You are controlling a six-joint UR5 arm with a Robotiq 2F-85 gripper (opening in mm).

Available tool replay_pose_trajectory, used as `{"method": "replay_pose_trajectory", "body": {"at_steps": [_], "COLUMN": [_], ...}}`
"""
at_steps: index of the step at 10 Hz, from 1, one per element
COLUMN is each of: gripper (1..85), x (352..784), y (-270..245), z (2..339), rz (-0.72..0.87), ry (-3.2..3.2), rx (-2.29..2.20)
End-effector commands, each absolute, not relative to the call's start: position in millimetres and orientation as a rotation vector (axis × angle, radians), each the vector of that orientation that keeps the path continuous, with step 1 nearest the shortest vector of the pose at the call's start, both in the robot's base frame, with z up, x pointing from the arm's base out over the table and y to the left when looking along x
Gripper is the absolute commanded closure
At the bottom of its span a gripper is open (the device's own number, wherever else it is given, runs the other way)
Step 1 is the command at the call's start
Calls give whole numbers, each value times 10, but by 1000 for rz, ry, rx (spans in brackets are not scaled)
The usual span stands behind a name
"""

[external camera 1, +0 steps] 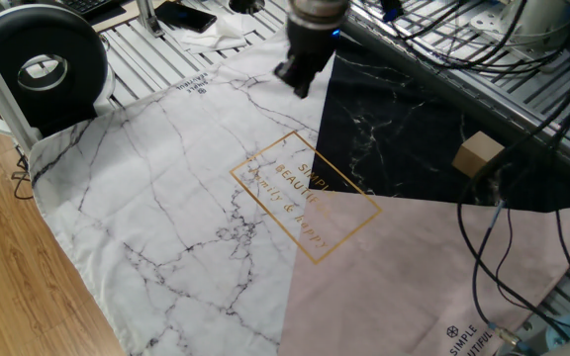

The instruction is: Pick up the small block on the left and move it to the right

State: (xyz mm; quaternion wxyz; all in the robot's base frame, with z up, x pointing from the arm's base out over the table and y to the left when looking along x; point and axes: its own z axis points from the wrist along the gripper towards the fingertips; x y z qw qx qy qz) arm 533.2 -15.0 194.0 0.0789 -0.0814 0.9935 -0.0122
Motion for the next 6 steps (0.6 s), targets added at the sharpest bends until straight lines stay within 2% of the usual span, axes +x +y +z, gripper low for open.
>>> {"method": "replay_pose_trajectory", "body": {"at_steps": [1, 2, 3, 4, 6], "gripper": [847, 847, 847, 847, 847], "x": [5269, 5236, 5230, 5276, 5264], "y": [-485, -504, -576, -727, -730], "z": [1931, 1925, 1912, 1902, 1873], "rz": [-15, 14, 2, -80, -74], "ry": [2936, 2931, 2921, 2889, 2878], "rx": [-377, -392, -405, -403, -387]}}
